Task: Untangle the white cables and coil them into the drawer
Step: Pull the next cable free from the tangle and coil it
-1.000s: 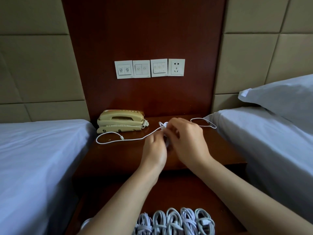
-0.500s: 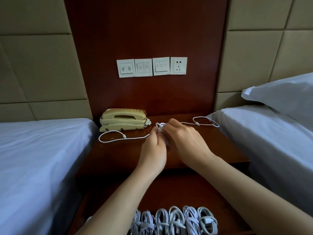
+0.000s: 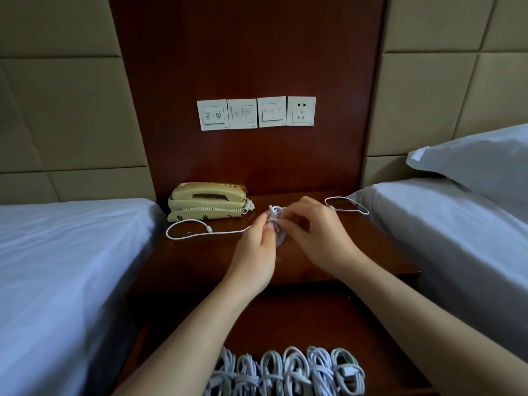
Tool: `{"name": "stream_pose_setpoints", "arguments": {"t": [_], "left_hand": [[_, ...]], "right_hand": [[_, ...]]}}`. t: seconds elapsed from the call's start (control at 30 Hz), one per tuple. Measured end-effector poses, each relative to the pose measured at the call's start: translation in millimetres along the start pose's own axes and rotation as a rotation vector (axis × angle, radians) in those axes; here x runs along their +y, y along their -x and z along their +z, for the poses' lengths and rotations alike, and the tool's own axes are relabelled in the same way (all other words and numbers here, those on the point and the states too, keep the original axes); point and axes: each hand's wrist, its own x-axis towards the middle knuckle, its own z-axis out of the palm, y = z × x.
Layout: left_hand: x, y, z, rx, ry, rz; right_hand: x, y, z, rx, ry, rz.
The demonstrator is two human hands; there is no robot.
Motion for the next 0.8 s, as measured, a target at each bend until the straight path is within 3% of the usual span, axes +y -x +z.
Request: {"name": "stream_pose_setpoints", "arguments": {"t": [0.1,0.27,0.63,0.7,0.8], "left_hand": [[1,0,2,0.003,0.013,0.024],[3,2,2,-0.006,-0.008,0.028],[1,1,-5,-0.055,0.05,0.032],[4,2,-5,-0.054,0.085,0.047],[6,0,-5,-0.057,0.178,0.04]], "right_hand": [[-1,-1,2,0.064,0.005,0.003],[-1,0,4,-0.002,-0.007,0.011],[2,-8,-8,-0.288,-0.157,0.054],[3,-7,-6,-0.271,-0.179,0.065],[2,-4,-1,-0.097,-0.186,0.059]]}}
